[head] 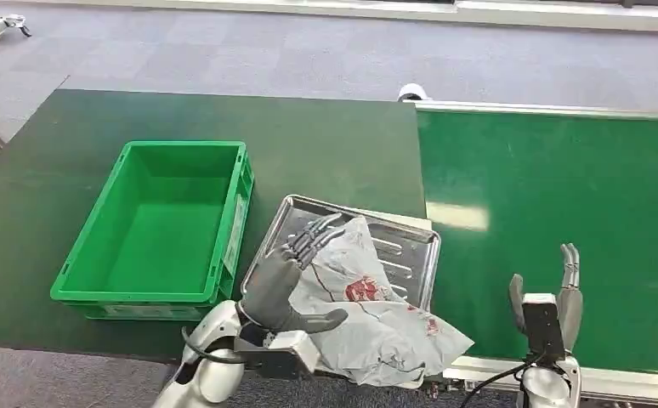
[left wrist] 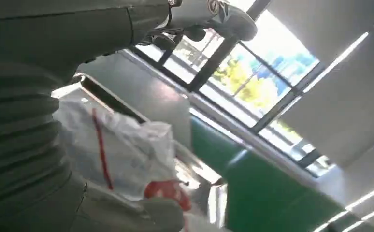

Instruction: Moved the parcel from conveyor to table for the left to box.

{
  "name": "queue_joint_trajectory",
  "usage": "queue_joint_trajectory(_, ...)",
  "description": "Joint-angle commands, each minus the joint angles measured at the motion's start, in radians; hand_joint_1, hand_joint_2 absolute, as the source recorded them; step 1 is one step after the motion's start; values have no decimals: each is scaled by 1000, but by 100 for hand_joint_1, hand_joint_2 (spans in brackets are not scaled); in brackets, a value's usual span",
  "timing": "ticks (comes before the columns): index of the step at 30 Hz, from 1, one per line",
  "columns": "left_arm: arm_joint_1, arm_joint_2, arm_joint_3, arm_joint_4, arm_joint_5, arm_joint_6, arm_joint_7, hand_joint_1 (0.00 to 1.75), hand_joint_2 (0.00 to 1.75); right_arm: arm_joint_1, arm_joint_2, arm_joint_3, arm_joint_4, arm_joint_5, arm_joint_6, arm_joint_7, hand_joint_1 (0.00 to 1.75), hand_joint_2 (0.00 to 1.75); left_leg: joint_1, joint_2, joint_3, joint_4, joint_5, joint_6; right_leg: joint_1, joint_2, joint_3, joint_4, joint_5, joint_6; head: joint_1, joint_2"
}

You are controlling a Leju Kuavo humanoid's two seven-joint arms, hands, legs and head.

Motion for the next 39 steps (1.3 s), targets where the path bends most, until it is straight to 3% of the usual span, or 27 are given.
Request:
queue_joint_trajectory(1,-113,12,-67,310,-243,88,216,0,175,-4,15,-62,44,16,14,4,0,175,0,-2,3,-3,1,0,1,-3,4,-3,0,-1,0,0)
queue_joint_trajectory(7,-122,11,-48,295,-272,81,202,0,175,-25,26,-69,29,21,16,4,0,175,0,1,2,-1,0,0,0,0,2,-1,0,-1,0,0)
queue_joint_trajectory(8,-126,10,-48,293,-272,79,200,49,175,-28,27,-74,31,21,15,4,0,175,1,1,3,-2,0,0,1,0,3,-2,1,-1,0,0)
queue_joint_trajectory(9,-130,10,-47,294,-271,77,199,155,175,-29,28,-76,32,23,14,4,0,175,0,1,2,-2,0,0,1,0,2,-1,0,-1,0,0)
queue_joint_trajectory(13,-130,10,-47,294,-271,77,199,155,175,-29,28,-76,32,23,14,4,0,175,1,1,3,-2,1,0,1,0,3,-2,1,-1,0,0)
queue_joint_trajectory(14,-133,8,-48,300,-272,74,196,175,175,-25,28,-78,28,23,12,4,0,175,0,1,2,-1,0,0,1,0,2,-1,0,-1,0,0)
queue_joint_trajectory(22,-147,7,-68,318,-235,58,110,175,175,-15,39,-103,12,34,19,4,0,175,0,0,2,-2,0,0,1,-1,2,-1,0,-1,0,0)
queue_joint_trajectory(29,-135,-9,-3,237,-128,182,-8,175,175,-20,43,-99,17,32,19,4,0,175,1,2,3,-2,0,0,1,0,3,-2,0,-1,0,0)
queue_joint_trajectory(34,-115,-68,115,146,92,425,-137,175,175,-21,54,-96,34,25,-2,4,0,175,2,3,7,-5,0,0,3,0,8,-7,1,-2,0,0)
queue_joint_trajectory(37,-135,-28,53,34,313,707,-177,175,175,-23,58,-77,23,17,-12,4,0,175,1,1,0,0,0,-1,2,0,1,-1,0,-1,0,0)
queue_joint_trajectory(39,-123,-45,106,-33,322,707,-177,175,175,-36,55,-68,41,13,-16,4,0,175,1,2,0,0,0,-1,2,0,0,0,0,-1,0,0)
